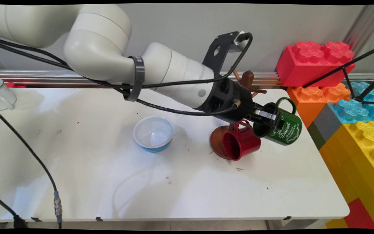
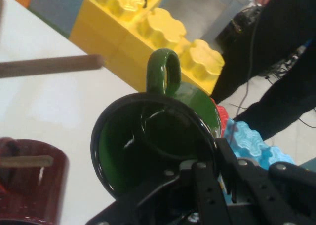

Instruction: Place the picked object on the table

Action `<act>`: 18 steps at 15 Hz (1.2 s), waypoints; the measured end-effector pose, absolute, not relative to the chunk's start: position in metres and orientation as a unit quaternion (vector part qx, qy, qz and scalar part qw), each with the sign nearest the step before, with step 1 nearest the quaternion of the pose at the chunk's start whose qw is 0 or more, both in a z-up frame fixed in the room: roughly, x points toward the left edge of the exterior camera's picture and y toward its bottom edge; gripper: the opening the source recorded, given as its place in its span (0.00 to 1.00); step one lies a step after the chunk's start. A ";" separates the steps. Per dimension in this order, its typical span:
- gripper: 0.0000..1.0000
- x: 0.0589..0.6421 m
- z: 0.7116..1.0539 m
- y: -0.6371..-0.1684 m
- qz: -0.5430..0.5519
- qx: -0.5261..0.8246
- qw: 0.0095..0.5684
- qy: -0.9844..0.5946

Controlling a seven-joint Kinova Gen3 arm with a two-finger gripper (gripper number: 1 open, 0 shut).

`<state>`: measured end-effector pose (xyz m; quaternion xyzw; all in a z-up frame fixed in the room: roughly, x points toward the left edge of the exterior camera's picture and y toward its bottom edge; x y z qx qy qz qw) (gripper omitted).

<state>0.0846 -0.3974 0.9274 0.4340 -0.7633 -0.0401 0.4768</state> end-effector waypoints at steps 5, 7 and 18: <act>0.00 0.087 0.936 -0.388 -0.051 0.427 0.479 -0.765; 0.00 0.092 0.940 -0.385 -0.052 0.424 0.477 -0.768; 0.00 0.160 0.960 -0.384 -0.006 0.387 0.414 -0.824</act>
